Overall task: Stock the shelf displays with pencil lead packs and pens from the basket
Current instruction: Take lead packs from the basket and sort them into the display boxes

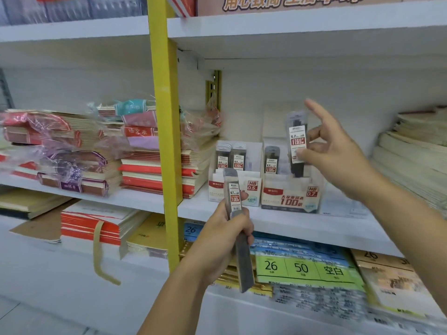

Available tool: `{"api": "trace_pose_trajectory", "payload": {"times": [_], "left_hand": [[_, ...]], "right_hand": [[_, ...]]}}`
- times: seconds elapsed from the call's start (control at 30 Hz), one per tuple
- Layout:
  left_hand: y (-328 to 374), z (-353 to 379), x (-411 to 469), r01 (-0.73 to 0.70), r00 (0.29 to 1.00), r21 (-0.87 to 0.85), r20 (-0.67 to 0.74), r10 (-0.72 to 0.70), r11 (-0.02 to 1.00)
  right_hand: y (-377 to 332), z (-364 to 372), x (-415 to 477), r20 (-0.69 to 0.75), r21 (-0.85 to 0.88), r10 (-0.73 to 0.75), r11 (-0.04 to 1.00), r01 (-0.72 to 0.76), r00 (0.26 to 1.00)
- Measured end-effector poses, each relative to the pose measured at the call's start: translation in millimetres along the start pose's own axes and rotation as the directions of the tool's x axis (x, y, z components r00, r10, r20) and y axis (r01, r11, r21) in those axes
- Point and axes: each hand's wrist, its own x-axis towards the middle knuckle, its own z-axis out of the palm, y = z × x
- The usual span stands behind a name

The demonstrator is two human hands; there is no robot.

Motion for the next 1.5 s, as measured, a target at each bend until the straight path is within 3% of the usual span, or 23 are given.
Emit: {"api": "trace_pose_trajectory", "payload": {"times": [0.1, 0.23, 0.47, 0.6, 0.7, 0.8, 0.9, 1.03, 1.1, 1.2, 1.33, 1.4, 1.5], "left_hand": [[0.8, -4.5, 6.2, 0.004, 1.0, 0.001, 0.014, -0.004, 1.0], [-3.1, -13.4, 16.8, -0.094, 0.993, 0.058, -0.066, 0.098, 0.994], [-4.2, -20.5, 21.4, -0.187, 0.98, -0.059, -0.074, 0.183, 0.981], [-5.5, -21.6, 20.7, -0.183, 0.982, -0.058, -0.065, 0.179, 0.981], [-6.6, -21.1, 18.4, -0.188, 0.981, -0.055, -0.056, 0.184, 0.981], [-7.3, -19.5, 15.0, -0.197, 0.98, -0.067, -0.041, 0.194, 0.978], [-7.9, -12.7, 10.2, -0.191, 0.981, -0.09, -0.057, 0.186, 0.978], [-11.0, -1.3, -0.6, -0.159, 0.985, -0.135, -0.088, 0.148, 0.978], [-14.0, 4.5, -7.9, -0.146, 0.984, -0.142, -0.122, 0.129, 0.979], [-20.2, 12.8, -20.3, -0.135, 0.973, -0.073, -0.196, 0.118, 0.988], [-30.8, 16.7, -37.0, -0.099, 0.968, 0.019, -0.231, 0.1, 0.995], [-30.6, 19.3, -44.3, -0.08, 0.98, -0.053, -0.188, 0.068, 0.995], [-33.6, 18.5, -48.3, -0.06, 0.985, -0.146, -0.17, 0.035, 0.987]], "right_hand": [[9.9, -1.1, 26.9, -0.014, -0.151, -0.029, 0.988, 0.027, 0.999], [27.2, 6.6, 44.3, -0.023, -0.306, -0.063, 0.95, 0.053, 0.998], [47.6, 16.0, 54.0, 0.075, -0.486, 0.025, 0.874, 0.015, 0.997], [53.2, 19.2, 57.9, 0.134, -0.653, 0.131, 0.757, -0.012, 0.982], [38.9, 22.7, 48.4, 0.085, -0.747, 0.024, 0.663, 0.048, 0.996], [15.7, 35.1, -0.8, -0.012, -0.522, -0.09, 0.85, 0.071, 0.996], [6.9, 56.5, -65.7, 0.042, -0.217, -0.007, 0.976, 0.016, 0.999], [18.2, 78.5, -117.2, 0.144, 0.01, 0.194, 0.98, -0.197, 0.97], [23.2, 83.0, -130.7, 0.144, 0.024, 0.163, 0.985, -0.168, 0.976], [25.9, 85.4, -142.5, 0.158, -0.095, 0.076, 0.994, -0.061, 0.985], [25.4, 87.9, -153.1, 0.178, -0.12, 0.095, 0.99, -0.075, 0.979], [26.8, 87.2, -156.4, 0.162, -0.044, 0.122, 0.992, -0.116, 0.979], [30.6, 82.6, -157.7, 0.156, 0.179, 0.288, 0.933, -0.313, 0.945]]}}
